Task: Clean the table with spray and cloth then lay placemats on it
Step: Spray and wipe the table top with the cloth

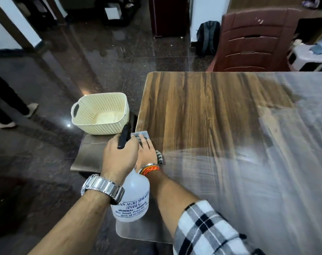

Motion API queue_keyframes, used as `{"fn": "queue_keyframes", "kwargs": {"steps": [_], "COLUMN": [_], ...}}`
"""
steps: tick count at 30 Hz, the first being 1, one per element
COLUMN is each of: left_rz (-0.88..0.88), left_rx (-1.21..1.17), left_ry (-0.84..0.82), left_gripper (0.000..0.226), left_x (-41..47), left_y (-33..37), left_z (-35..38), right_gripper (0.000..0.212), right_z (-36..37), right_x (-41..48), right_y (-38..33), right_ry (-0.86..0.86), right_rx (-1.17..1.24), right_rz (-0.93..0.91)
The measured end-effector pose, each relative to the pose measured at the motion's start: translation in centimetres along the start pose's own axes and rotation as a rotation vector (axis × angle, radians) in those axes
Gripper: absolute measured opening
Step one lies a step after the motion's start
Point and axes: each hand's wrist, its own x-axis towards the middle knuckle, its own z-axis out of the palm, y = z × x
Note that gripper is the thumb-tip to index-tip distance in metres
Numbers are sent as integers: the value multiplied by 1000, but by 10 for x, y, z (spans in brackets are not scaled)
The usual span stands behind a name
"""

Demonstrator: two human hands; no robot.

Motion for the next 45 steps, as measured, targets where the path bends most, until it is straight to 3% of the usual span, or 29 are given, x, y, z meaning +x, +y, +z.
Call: {"fn": "queue_keyframes", "kwargs": {"steps": [4, 11, 15, 18, 26, 30, 33, 39, 42, 45], "left_rz": [-24, 2, 2, 19, 46, 24, -1, 37, 27, -11], "left_rx": [19, 9, -56, -60, -37, -42, -50, -35, -17, -40], "left_ry": [-36, -137, -159, -143, -89, -125, -186, -188, -183, -194], "left_gripper": [21, 16, 15, 15, 25, 20, 20, 19, 22, 21], "left_x": [-1, -18, -18, -18, -25, -34, -41, -69, -85, -96], "left_y": [-14, -33, -41, -48, -52, -52, -51, -42, -43, -52], "left_z": [-7, -19, -39, -57, -79, -73, -62, -46, -44, -44], "right_gripper": [64, 59, 60, 61, 59, 57, 60, 62, 59, 60], "right_z": [-4, -45, -50, -40, 31, 43, 30, -9, -14, -6], "right_x": [-10, -122, -181, -153, -63, -104, -139, -246, -276, -261], "right_y": [27, 192, 217, 175, -38, -47, 9, 144, 152, 121], "right_ry": [83, 370, 424, 376, 128, 94, 187, 396, 426, 388], "right_rx": [-26, -20, 41, 27, -97, -74, -77, -55, -3, 12], "right_rz": [142, 856, 1169, 1134, 347, 174, 353, 977, 1157, 1168]}}
